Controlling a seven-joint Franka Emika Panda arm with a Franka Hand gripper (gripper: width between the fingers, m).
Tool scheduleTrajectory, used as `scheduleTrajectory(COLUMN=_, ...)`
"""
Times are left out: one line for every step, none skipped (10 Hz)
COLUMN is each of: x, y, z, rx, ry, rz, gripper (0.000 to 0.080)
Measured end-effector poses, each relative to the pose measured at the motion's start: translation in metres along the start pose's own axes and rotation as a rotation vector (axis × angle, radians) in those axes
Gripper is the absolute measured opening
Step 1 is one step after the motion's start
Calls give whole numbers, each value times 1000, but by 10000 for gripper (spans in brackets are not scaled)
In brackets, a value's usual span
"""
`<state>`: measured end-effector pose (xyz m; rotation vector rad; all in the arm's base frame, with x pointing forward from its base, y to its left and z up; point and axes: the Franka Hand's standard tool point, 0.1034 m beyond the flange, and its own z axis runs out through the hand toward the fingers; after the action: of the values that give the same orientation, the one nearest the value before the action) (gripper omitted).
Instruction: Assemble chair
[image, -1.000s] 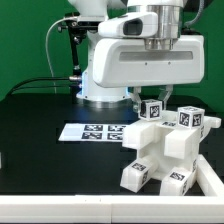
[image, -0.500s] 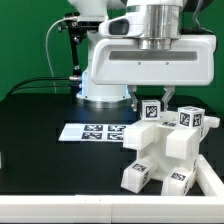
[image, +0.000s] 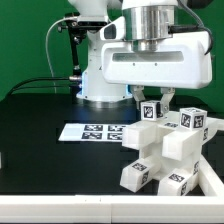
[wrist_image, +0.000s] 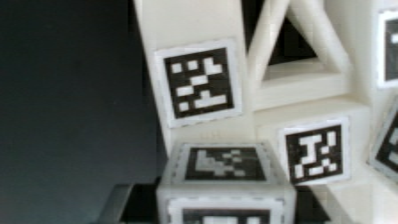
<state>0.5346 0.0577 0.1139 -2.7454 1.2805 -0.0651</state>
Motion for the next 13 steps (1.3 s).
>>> scheduleTrajectory(x=0, y=-1, z=0, rx=10, ry=-7, rz=121, gripper=282)
scheduleTrajectory(x=0, y=-1, z=0, rx=15, ry=-13, rz=173, gripper=282)
scheduleTrajectory(x=-1, y=-1, z=0, rx=16, ry=-15, rz=196, gripper=282)
scheduleTrajectory(x=-4, y=-2, z=1, rx=13, ry=-17, rz=198, gripper=363)
scheduleTrajectory(x=-3, y=-2, z=1, rx=14, ry=-17, rz=193, gripper=363)
scheduleTrajectory(x=-4, y=-2, z=1, rx=8, ry=-17, rz=146, gripper=499)
scheduleTrajectory(x=-6, y=0, z=4, rx=-12, ry=-28, rz=5, gripper=617)
scheduleTrajectory(x=-7, y=-1, z=3, rx=-21, ry=-40, rz=-43, gripper=639)
scheduleTrajectory(x=-8, y=-1, z=3, rx=-34, ry=-61, rz=-201, gripper=639)
scheduleTrajectory(x=-9, y=-3, z=3, rx=-55, ry=-75, rz=-368, gripper=648)
scheduleTrajectory(x=-8, y=-3, z=4, rx=-50, ry=-72, rz=-421, gripper=648)
scheduleTrajectory(x=-7, y=-2, z=4, rx=-48, ry=-74, rz=-483, gripper=649)
scheduleTrajectory(x=-5, y=-2, z=3, rx=-52, ry=-68, rz=-616, gripper=649)
